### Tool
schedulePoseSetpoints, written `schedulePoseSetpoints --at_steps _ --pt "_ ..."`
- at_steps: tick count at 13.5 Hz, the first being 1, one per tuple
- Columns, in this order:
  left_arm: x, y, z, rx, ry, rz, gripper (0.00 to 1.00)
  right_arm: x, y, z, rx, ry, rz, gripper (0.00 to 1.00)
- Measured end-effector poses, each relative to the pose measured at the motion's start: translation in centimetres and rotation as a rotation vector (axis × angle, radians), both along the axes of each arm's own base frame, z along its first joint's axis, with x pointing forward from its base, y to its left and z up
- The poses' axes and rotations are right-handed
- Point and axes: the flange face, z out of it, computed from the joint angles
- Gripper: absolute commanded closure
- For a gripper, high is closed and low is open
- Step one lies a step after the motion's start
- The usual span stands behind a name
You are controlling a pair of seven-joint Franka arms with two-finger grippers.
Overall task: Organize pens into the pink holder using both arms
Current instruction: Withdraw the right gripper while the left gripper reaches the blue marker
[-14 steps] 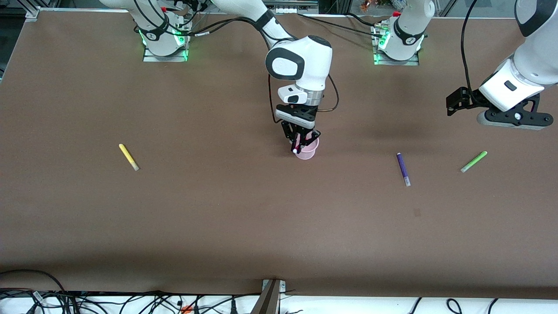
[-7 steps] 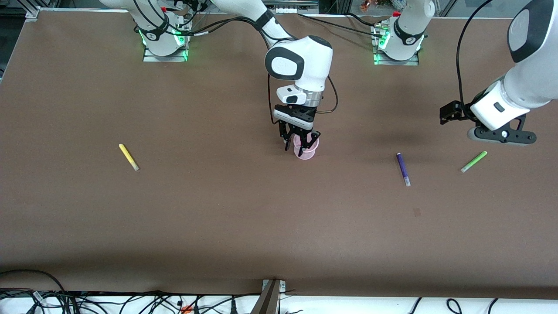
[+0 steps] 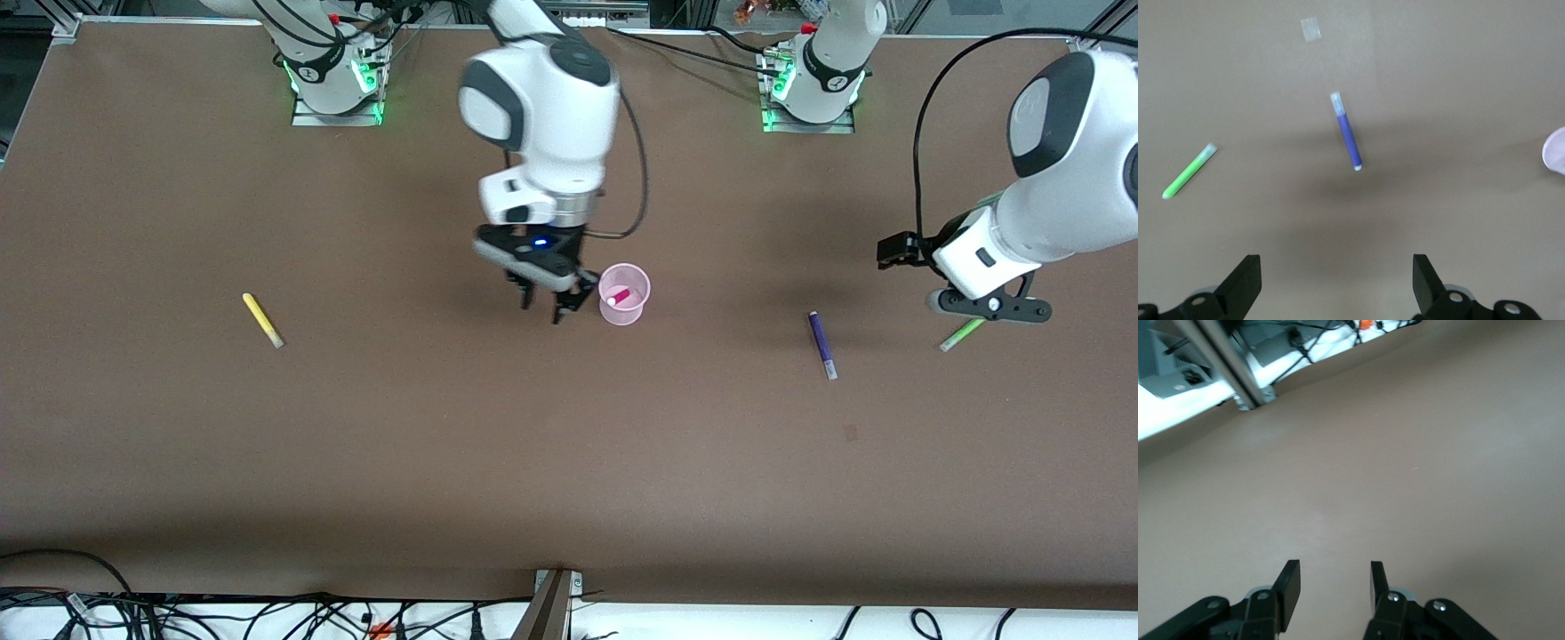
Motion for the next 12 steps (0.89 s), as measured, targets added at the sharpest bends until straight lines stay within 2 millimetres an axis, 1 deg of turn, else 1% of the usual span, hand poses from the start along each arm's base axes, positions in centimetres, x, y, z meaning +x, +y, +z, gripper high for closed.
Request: schedulePoseSetpoints --at_steps 1,2,3,5,7,9,10,11,12 --pt "0.1 -0.1 -2.0 -0.004 -0.014 0.008 0.00 1.2 -3.4 2.3 -0.003 0.059 0.032 0.50" --pt "0.1 -0.2 -4.0 -0.006 -0.023 0.027 0.00 2.0 -6.8 4.2 -0.017 0.116 0.067 0.50" --pt "0.0 -0.4 -6.1 -0.009 -0.028 0.046 0.00 2.6 -10.3 5.6 -0.040 0.172 0.106 0.50" --pt "-0.1 -1.4 -9.9 -0.013 -0.031 0.071 0.00 3.3 -16.6 7.1 -0.081 0.257 0.177 0.50" --pt "0.3 -2.3 -13.8 0.023 -0.043 0.083 0.00 3.3 -22.7 7.2 -0.095 0.317 0.244 0.49" --pt "0.8 -2.6 -17.4 0.046 -0.046 0.106 0.00 3.1 -29.2 7.0 -0.094 0.372 0.311 0.49" --pt "0.9 -2.5 -18.8 0.046 -0.039 0.116 0.00 2.9 -32.0 6.7 -0.088 0.393 0.334 0.49" --pt "0.9 -2.5 -19.8 0.043 -0.033 0.131 0.00 2.7 -34.3 6.2 -0.083 0.409 0.356 0.49" --pt "1.0 -2.3 -20.6 0.042 -0.028 0.152 0.00 2.7 -36.2 5.5 -0.081 0.417 0.376 0.43"
